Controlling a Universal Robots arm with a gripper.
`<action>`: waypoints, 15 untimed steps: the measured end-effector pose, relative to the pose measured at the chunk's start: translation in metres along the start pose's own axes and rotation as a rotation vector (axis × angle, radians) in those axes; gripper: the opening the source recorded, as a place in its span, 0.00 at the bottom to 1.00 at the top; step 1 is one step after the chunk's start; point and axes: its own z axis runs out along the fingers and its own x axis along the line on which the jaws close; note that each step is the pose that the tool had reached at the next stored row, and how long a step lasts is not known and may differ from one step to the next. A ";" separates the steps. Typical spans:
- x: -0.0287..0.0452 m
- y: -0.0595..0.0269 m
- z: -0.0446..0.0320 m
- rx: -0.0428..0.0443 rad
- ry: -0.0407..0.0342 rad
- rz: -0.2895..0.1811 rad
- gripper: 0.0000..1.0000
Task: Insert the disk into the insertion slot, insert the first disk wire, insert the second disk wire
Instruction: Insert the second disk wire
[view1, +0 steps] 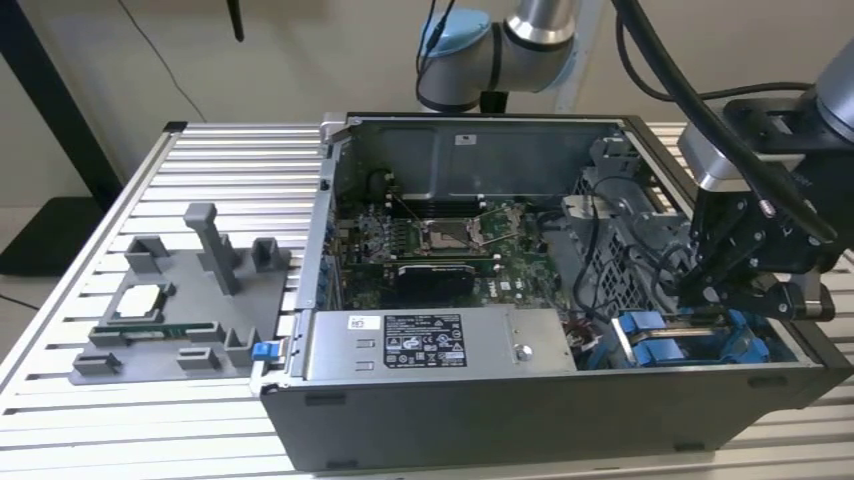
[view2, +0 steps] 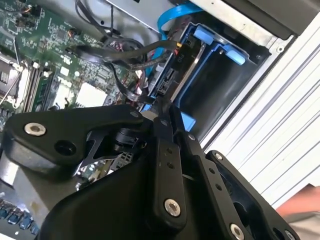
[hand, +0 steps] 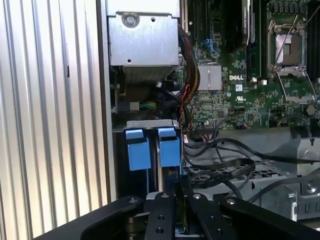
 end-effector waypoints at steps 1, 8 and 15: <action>-0.0001 -0.0008 0.0008 0.0000 -0.0001 0.000 0.00; -0.0007 -0.0050 0.0027 -0.0003 0.0000 -0.001 0.00; -0.0006 -0.0076 0.0086 -0.0002 -0.0001 -0.001 0.00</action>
